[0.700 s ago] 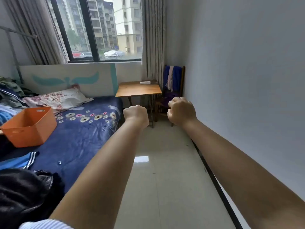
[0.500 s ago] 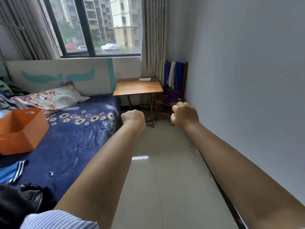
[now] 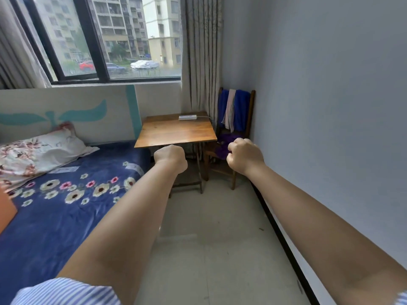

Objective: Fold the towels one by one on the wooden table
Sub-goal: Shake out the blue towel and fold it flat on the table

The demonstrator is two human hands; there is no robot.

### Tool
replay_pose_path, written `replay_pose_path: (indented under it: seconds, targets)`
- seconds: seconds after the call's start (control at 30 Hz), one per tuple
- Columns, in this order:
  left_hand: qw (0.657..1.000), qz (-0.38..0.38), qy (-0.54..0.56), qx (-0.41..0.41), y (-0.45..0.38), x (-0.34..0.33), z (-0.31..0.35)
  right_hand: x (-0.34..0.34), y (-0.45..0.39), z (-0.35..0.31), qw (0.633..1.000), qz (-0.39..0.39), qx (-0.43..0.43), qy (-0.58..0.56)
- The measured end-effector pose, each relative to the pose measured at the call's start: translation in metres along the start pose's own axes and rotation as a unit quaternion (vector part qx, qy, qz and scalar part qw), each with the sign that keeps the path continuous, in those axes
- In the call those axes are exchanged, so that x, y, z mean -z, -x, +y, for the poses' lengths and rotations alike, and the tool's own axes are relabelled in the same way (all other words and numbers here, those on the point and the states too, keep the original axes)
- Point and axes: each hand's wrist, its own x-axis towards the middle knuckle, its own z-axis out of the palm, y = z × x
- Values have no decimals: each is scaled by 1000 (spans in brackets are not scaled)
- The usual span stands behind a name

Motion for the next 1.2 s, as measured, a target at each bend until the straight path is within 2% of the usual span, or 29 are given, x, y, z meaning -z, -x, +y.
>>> replay_pose_path:
  seconds: [0.43, 0.77, 0.93, 1.2]
  targets:
    - [1000, -4, -5, 2, -305, -27, 6, -113, -279, 82, 1000, 17, -7, 9]
    - [998, 10, -10, -61, -549, -32, 23, -177, -488, 147, 998, 6, -56, 39]
    - [995, -8, 0, -104, -646, -57, 57, -196, -570, 215, 992, -20, -110, 58]
    - [991, -10, 26, -131, -817, -77, 140, -240, -711, 339, 984, 0, -177, 10]
